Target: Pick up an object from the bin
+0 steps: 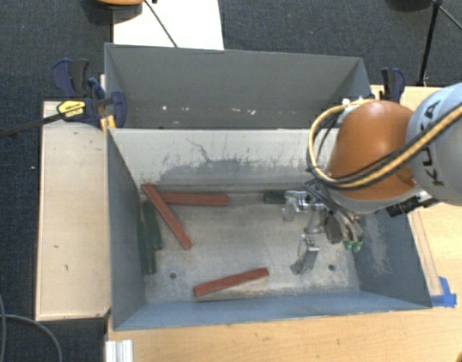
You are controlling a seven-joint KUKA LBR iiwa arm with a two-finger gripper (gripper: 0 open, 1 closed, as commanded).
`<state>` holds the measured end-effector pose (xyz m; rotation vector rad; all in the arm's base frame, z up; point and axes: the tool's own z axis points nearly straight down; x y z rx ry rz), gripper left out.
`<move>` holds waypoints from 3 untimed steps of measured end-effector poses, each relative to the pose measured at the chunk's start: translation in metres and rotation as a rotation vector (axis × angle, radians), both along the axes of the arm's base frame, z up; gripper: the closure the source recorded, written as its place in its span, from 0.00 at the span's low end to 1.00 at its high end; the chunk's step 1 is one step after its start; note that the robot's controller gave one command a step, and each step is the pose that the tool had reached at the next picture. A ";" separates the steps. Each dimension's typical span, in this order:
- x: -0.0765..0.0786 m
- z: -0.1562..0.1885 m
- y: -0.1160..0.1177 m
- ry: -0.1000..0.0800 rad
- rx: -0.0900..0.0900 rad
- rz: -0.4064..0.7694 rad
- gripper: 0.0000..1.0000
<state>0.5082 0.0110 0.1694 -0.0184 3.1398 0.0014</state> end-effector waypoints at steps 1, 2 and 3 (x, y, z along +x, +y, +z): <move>0.000 0.000 0.000 0.000 0.000 0.000 0.00; 0.059 -0.036 0.034 -0.007 -0.001 0.014 0.00; 0.027 -0.046 0.041 -0.002 0.000 -0.010 0.00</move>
Offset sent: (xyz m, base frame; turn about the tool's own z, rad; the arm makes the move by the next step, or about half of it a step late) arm 0.0769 0.0474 -0.0553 -0.0230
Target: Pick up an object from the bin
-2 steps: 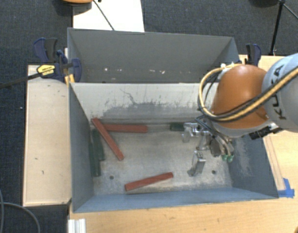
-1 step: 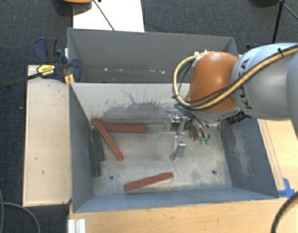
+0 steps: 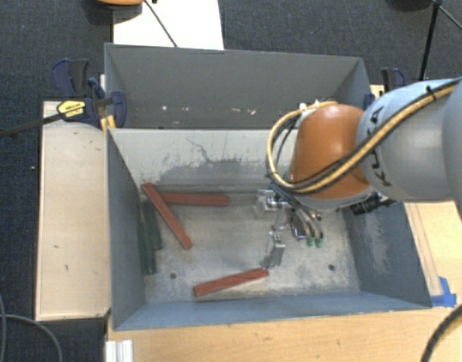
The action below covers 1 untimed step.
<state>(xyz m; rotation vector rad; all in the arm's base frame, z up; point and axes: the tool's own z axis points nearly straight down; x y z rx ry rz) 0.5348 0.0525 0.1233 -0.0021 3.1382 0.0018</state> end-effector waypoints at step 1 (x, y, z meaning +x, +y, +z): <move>-0.023 -0.029 0.031 0.001 -0.001 -0.025 0.00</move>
Offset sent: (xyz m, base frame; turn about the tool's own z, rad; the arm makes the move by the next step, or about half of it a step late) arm -0.0389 0.0112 -0.0533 0.0865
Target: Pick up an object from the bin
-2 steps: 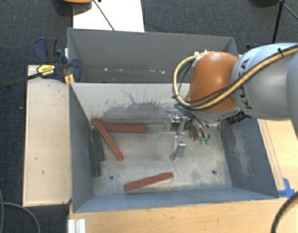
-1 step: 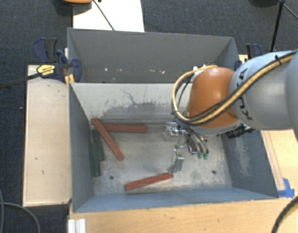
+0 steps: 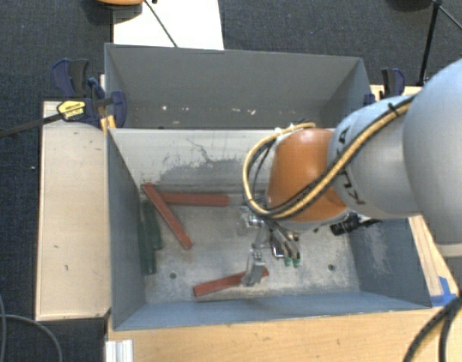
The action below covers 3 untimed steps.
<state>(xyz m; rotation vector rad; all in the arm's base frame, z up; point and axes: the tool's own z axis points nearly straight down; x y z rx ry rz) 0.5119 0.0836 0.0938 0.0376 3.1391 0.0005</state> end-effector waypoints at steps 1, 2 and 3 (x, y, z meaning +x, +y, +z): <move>-0.008 -0.013 0.008 0.002 0.003 -0.022 0.00; -0.036 -0.023 0.034 0.003 0.000 0.011 1.00; -0.036 -0.023 0.034 0.003 0.000 0.011 1.00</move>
Offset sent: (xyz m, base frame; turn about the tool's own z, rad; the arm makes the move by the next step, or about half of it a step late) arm -0.0362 0.0342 -0.0232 -0.0107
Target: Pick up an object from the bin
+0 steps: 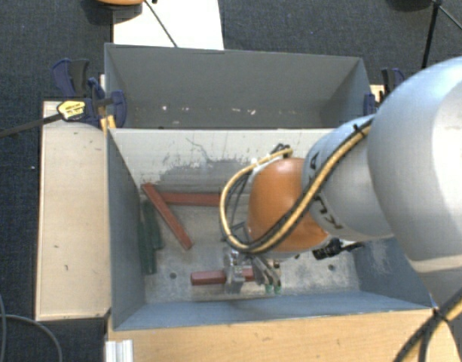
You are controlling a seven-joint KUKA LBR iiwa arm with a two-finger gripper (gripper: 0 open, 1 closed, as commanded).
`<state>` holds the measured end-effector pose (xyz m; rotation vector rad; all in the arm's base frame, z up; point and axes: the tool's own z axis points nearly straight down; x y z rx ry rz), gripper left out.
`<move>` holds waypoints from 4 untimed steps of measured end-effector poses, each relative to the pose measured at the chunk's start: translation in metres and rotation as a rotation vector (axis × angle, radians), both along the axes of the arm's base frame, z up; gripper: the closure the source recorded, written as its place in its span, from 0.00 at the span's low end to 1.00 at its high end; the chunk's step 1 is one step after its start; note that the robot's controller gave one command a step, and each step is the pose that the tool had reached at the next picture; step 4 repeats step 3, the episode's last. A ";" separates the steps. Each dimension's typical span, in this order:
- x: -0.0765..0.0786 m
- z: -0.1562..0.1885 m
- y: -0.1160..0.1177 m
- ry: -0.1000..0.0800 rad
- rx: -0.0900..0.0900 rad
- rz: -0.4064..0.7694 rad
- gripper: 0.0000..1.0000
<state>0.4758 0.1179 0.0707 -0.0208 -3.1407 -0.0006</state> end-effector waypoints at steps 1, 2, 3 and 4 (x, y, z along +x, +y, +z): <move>0.034 0.121 0.037 -0.003 0.000 0.051 1.00; 0.034 0.121 0.037 -0.003 0.000 0.052 1.00; 0.035 0.147 0.038 0.003 -0.001 0.130 1.00; 0.035 0.147 0.038 0.003 -0.001 0.130 1.00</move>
Offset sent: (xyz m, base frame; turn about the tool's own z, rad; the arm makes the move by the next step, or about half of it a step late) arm 0.0000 0.0000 0.0000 0.0000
